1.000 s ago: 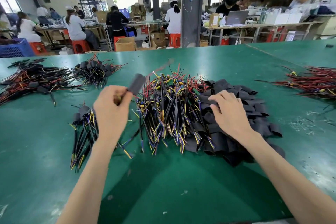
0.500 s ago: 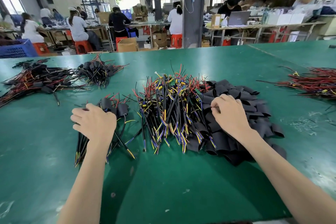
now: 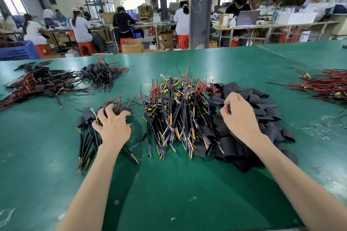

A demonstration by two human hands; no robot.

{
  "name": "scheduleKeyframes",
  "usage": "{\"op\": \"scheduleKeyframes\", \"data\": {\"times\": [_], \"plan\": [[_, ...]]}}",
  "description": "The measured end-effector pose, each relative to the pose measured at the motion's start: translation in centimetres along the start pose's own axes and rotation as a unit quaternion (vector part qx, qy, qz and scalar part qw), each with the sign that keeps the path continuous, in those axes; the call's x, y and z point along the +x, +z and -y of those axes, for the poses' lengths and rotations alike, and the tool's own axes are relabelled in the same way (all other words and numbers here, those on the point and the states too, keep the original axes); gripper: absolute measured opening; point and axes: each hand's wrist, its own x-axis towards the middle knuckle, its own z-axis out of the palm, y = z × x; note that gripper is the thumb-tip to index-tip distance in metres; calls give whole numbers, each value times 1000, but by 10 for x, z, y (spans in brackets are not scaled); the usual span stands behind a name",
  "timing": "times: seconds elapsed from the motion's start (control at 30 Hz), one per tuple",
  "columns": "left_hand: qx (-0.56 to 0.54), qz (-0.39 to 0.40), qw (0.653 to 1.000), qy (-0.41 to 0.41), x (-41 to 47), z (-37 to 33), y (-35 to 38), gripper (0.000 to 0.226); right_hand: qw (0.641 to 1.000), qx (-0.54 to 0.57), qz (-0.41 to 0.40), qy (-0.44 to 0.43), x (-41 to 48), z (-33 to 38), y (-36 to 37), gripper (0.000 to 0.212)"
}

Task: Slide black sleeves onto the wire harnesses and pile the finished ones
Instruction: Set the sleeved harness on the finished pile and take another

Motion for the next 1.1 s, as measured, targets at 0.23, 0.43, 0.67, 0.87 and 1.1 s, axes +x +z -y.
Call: {"op": "scheduleKeyframes", "data": {"times": [0.23, 0.43, 0.67, 0.87, 1.1], "plan": [[-29, -29, 999, -12, 4, 19, -2, 44, 996, 87, -8, 29, -1, -1, -2, 21], [-76, -36, 995, -48, 3, 6, -9, 42, 990, 9, 118, -75, -4, -3, 2, 38], [-242, -121, 960, 65, 0, -88, -44, 22, 984, -14, 167, -58, -6, 0, 6, 41], [-147, -12, 983, 107, 39, -177, -53, 28, 993, 13, 112, -22, -9, 3, 8, 17], [-103, 24, 990, 94, 54, -194, -47, 25, 992, 21, 126, 10, -7, 8, 6, 19]]}}
